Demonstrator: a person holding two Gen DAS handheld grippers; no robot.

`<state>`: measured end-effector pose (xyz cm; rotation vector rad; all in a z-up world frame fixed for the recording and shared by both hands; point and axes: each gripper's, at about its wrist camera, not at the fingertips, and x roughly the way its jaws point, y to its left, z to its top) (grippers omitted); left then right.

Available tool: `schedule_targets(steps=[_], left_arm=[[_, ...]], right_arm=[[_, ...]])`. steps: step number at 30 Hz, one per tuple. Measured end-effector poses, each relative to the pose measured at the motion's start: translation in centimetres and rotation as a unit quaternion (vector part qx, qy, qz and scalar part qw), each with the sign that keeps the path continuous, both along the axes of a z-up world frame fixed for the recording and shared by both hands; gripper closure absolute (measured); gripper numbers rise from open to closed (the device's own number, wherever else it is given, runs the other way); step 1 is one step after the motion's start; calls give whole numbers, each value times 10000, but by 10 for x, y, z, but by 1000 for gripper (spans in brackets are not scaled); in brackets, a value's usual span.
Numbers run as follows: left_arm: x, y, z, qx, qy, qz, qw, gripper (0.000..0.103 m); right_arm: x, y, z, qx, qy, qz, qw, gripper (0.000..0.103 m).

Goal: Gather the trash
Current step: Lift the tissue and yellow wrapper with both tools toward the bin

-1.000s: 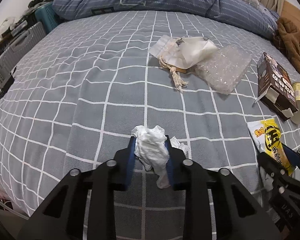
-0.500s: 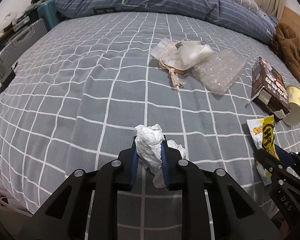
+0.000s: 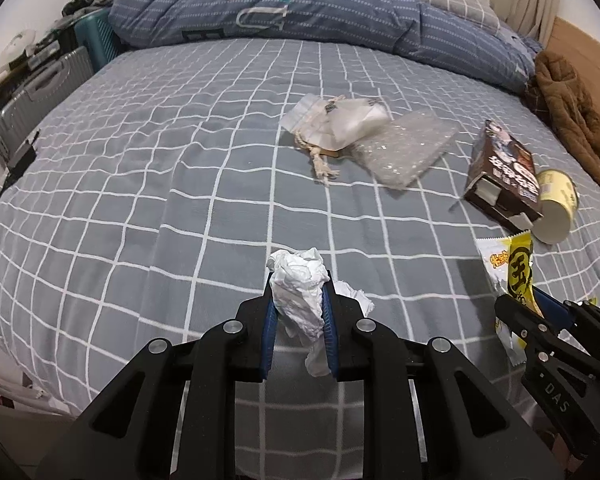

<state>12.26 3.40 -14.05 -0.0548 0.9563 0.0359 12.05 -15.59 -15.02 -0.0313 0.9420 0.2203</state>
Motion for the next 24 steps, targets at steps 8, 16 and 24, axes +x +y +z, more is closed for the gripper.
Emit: schedule_targets(steps=[8, 16, 24], left_arm=[[-20, -12, 11, 30, -66, -72, 9999, 84], [-39, -18, 24, 44, -150, -116, 9998, 84], [-58, -27, 35, 40, -210, -153, 9997, 83]], right_arm=[[-16, -8, 13, 51, -93, -63, 9999, 73], [-34, -12, 28, 86, -203, -83, 9997, 73], [-52, -17, 41, 105, -292, -105, 9995, 73]])
